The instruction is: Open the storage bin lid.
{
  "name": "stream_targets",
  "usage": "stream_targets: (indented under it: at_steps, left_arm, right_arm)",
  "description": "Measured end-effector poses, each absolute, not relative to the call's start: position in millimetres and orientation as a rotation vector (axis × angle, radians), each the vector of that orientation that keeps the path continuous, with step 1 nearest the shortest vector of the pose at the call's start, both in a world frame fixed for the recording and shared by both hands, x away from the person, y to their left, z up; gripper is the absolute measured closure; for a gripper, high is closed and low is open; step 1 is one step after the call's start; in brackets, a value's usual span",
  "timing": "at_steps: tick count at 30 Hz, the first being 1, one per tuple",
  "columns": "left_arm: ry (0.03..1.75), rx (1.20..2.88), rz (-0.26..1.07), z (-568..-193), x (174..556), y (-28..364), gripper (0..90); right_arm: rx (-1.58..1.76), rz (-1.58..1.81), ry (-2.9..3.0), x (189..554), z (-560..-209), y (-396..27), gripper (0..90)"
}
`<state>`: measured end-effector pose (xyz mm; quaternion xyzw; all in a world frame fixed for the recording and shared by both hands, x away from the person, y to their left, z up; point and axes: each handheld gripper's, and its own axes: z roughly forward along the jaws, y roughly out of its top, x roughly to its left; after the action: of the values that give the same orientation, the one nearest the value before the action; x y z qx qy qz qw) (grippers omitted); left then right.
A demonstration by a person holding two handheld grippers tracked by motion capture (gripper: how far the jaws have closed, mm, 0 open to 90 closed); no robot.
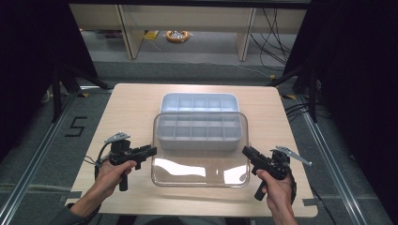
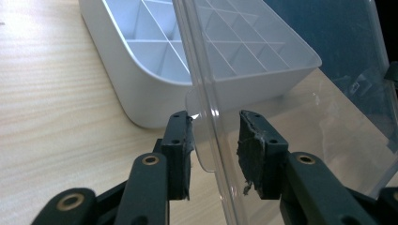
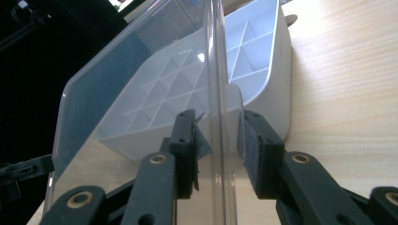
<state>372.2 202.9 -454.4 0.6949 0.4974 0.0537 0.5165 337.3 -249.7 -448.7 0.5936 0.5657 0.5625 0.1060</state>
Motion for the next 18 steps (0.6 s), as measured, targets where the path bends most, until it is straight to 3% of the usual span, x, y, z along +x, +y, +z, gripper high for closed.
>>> stream_targets:
  at_steps: [18]
  left_arm:
    - [1.189, 1.698, 0.105, -470.6, 350.5, 206.4, 63.7]
  right_arm:
    - [1.796, 1.652, 1.702, 319.0, -468.4, -249.2, 67.9]
